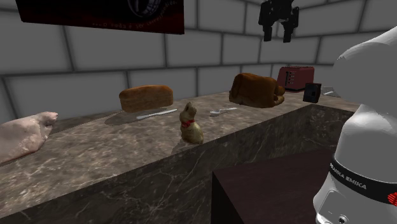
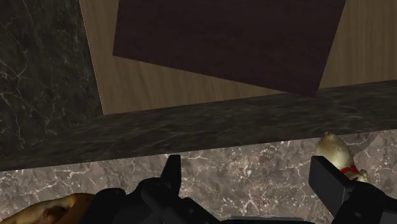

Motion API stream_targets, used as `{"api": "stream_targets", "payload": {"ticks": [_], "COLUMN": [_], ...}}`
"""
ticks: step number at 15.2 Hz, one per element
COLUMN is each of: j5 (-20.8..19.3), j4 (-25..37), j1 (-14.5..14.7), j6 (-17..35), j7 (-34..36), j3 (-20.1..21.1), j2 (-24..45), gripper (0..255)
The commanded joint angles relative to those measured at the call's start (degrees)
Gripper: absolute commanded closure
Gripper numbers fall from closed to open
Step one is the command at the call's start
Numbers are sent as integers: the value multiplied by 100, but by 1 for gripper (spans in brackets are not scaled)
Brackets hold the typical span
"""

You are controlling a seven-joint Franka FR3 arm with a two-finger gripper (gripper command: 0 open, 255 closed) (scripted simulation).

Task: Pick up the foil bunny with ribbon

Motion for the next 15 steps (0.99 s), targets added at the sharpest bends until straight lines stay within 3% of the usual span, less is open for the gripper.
{"api": "stream_targets", "payload": {"ticks": [1,8,15], "j5": [0,535,1073], "j4": [0,-1217,-2004], "j1": [0,340,712], "j6": [0,1413,3088], "j7": [0,748,1570], "j3": [0,779,1770], "j2": [0,-353,-13], "gripper": [0,0,0]}}
